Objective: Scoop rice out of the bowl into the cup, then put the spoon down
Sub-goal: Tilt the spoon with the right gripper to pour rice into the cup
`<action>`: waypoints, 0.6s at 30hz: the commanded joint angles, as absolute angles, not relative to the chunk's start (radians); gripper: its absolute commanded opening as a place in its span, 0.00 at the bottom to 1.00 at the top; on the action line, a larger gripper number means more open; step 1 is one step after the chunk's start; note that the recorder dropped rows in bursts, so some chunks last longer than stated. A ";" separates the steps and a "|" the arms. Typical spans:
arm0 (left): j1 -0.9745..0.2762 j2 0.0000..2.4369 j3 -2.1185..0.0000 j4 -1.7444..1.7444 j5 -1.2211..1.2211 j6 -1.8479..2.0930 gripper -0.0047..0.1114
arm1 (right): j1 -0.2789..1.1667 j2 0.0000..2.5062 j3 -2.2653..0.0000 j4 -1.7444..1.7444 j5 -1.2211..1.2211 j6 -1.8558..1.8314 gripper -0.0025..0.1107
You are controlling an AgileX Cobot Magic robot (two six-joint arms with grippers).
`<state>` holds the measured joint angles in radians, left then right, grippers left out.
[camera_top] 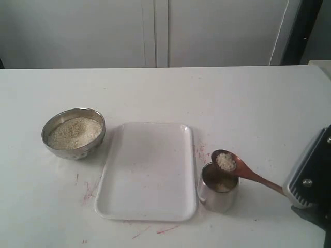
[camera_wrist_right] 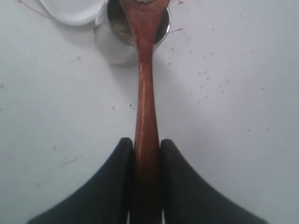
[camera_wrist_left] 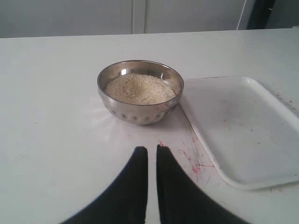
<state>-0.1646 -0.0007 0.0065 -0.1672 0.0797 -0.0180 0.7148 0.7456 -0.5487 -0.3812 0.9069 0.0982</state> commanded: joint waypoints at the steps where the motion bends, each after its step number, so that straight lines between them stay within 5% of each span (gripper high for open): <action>1: -0.171 0.000 0.000 -0.177 0.076 -0.018 0.16 | 0.706 0.741 -0.544 -0.462 0.924 0.142 0.02; 18: -0.171 0.000 0.000 -0.177 0.076 -0.018 0.16 | 0.708 0.937 -0.544 -0.549 0.881 0.187 0.02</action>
